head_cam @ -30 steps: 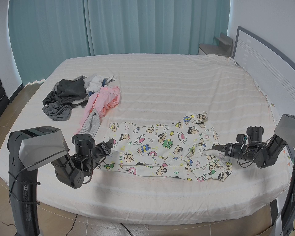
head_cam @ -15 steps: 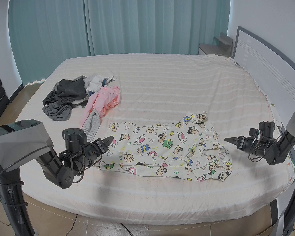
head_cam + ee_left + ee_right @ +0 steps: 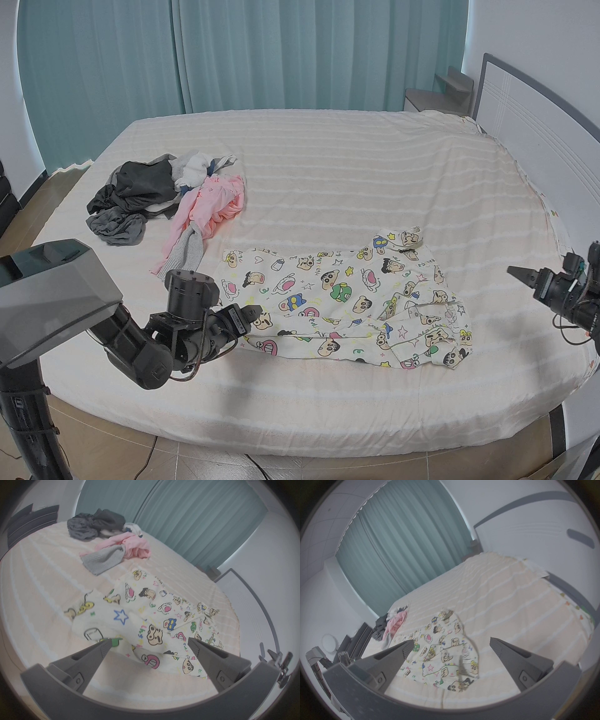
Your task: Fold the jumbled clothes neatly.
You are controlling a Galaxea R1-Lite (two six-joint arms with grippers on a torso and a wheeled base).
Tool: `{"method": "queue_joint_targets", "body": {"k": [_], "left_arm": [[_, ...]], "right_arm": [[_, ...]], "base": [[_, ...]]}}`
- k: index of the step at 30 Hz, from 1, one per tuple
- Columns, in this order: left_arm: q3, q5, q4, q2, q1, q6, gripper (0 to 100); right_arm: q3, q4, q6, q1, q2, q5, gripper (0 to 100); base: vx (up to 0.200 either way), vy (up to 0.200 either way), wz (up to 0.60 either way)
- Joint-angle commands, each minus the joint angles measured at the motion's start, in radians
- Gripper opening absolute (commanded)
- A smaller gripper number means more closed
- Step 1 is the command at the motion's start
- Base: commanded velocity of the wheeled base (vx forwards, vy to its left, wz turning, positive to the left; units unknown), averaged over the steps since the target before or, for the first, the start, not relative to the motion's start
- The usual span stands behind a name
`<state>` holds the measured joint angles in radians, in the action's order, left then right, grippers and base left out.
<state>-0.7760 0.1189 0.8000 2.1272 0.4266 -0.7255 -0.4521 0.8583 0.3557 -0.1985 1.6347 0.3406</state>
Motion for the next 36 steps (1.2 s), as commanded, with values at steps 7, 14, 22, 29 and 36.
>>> {"method": "queue_joint_targets", "body": {"k": [7, 14, 22, 29, 36], "left_arm": [[-0.089, 0.047, -0.197, 0.056, 0.064, -0.160, 100], [-0.128, 0.091, -0.168, 0.108, 0.055, -0.166, 100], [-0.143, 0.123, -0.150, 0.125, 0.046, -0.164, 100], [-0.217, 0.166, -0.131, 0.171, 0.021, -0.155, 100], [-0.342, 0.212, -0.133, 0.184, 0.006, -0.152, 100]], "right_arm": [[0.099, 0.001, 0.009, -0.168, -0.180, 0.011, 100], [0.101, 0.002, 0.011, -0.183, -0.205, 0.028, 100], [0.122, 0.001, 0.017, -0.180, -0.230, 0.069, 100], [0.124, 0.001, 0.017, -0.180, -0.239, 0.075, 100], [0.128, 0.001, 0.017, -0.177, -0.236, 0.077, 100]], "base": [[0.000, 0.000, 0.00], [0.000, 0.000, 0.00], [0.000, 0.000, 0.00], [0.000, 0.000, 0.00], [0.000, 0.000, 0.00]]}}
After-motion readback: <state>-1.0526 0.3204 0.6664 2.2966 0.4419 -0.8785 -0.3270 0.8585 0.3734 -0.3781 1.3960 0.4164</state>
